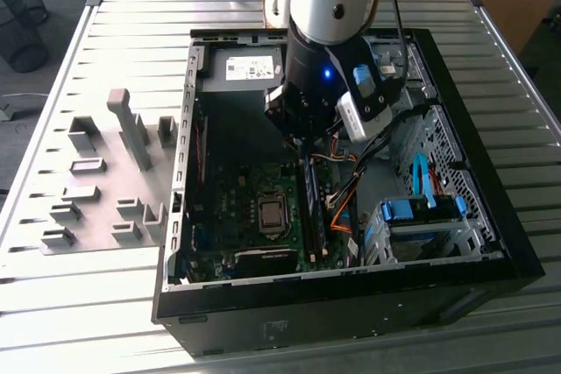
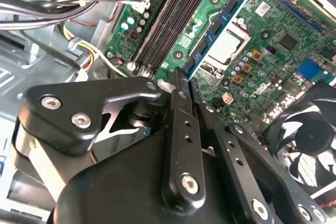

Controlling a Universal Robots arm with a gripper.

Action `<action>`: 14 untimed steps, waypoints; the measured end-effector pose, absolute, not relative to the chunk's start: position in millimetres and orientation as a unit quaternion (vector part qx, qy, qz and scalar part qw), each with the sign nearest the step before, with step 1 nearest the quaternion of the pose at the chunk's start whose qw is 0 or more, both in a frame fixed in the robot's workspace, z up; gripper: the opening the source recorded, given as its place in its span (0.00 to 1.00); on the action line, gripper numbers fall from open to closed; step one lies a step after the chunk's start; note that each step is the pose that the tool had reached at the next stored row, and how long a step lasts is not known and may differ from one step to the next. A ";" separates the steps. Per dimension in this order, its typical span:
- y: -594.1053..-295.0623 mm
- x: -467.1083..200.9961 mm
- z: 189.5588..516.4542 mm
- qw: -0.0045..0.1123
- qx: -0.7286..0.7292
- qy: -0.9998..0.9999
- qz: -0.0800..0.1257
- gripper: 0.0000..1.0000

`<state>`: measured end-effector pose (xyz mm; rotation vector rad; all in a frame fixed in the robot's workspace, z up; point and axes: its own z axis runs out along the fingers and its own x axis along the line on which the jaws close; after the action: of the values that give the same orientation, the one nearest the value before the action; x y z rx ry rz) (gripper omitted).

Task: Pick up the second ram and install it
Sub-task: 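Insert the second ram into the second slot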

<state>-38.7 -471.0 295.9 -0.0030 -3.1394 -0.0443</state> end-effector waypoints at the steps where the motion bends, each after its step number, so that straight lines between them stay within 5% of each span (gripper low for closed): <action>1: -471.7 -38.8 294.3 0.001 -0.002 -1.000 -0.014 0.14; 14: -472.9 -34.2 270.9 0.001 -0.012 -1.000 -0.014 0.14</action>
<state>-34.2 -472.9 270.9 -0.0392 -3.1395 -0.0446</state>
